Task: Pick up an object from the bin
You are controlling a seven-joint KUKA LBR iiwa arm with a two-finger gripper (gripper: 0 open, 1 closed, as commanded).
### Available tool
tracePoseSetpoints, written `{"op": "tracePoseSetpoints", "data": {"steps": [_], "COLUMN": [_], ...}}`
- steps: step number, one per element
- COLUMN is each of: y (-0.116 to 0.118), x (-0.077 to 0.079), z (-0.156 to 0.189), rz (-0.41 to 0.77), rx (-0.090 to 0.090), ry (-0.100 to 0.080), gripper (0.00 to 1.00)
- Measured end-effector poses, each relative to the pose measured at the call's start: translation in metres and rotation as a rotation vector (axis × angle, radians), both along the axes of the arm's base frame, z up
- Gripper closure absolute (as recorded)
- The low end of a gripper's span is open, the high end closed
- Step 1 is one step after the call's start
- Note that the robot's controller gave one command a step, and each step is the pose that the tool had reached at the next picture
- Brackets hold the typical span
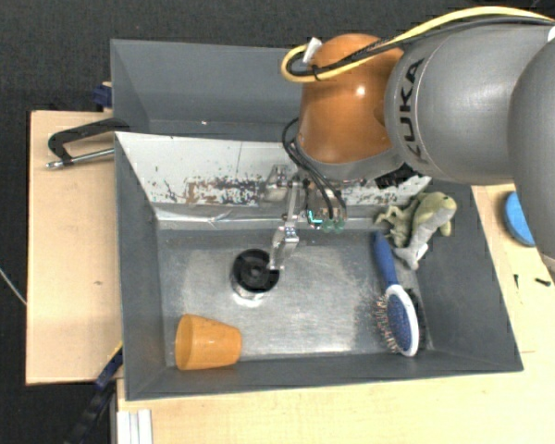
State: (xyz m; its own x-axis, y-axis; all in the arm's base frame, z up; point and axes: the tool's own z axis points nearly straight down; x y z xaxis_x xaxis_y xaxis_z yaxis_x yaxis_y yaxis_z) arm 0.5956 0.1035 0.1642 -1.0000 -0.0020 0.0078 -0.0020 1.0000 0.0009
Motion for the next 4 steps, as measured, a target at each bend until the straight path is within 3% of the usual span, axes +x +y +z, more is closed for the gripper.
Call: {"op": "tracePoseSetpoints", "data": {"steps": [1, 2, 3, 4], "y": [0.007, 0.007, 0.006, 0.016], "x": [-0.041, -0.038, -0.06, -0.058], "z": [-0.092, -0.089, 0.009, 0.107], "rz": [-0.092, -0.091, -0.034, -0.031], "rx": [0.002, 0.004, 0.002, 0.004], "ry": [-0.015, -0.022, -0.021, -0.023], "gripper": [0.0, 1.0, 1.0, 1.0]}}
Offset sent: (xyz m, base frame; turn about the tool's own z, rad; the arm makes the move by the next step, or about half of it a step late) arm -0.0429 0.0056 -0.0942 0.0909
